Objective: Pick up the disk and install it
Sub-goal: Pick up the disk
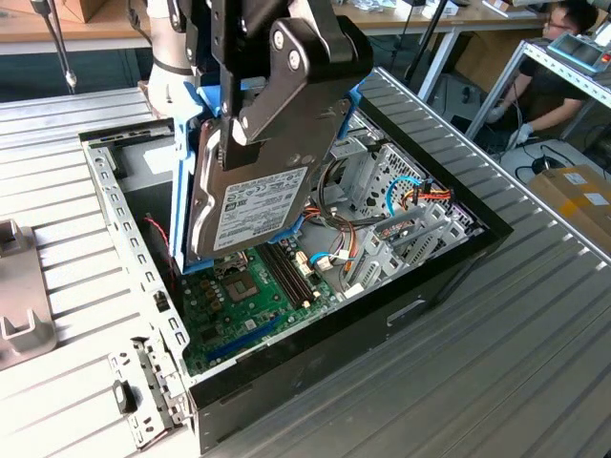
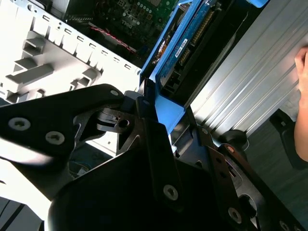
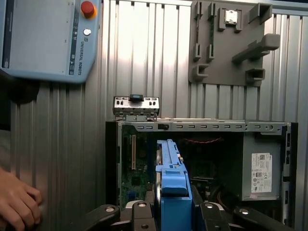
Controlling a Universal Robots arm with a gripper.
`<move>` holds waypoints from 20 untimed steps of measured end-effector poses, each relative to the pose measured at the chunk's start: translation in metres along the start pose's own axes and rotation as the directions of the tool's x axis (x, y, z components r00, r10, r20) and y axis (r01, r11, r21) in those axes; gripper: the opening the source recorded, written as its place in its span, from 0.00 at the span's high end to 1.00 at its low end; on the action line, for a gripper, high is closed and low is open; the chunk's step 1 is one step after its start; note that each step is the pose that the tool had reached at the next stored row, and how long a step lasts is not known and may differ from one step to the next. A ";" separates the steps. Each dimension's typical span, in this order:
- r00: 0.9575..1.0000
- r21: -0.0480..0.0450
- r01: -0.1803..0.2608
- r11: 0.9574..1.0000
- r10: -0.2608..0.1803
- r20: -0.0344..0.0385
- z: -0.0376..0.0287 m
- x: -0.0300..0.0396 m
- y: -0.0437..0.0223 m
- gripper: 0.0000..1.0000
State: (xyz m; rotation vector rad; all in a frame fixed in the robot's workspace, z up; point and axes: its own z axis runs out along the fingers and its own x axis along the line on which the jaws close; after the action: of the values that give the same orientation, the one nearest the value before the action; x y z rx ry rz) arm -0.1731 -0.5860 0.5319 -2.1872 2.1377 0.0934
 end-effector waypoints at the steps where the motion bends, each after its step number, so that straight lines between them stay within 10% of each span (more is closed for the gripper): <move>1: 1.000 0.000 0.000 1.000 0.000 0.000 0.0001 0.0000 -0.0010 0.63; 20: 1.000 0.000 0.000 1.000 0.000 0.000 0.0018 0.0007 -0.0194 0.63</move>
State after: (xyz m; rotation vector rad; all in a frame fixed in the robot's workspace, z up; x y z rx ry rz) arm -0.1536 -0.5860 0.5303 -2.1872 2.1378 0.0935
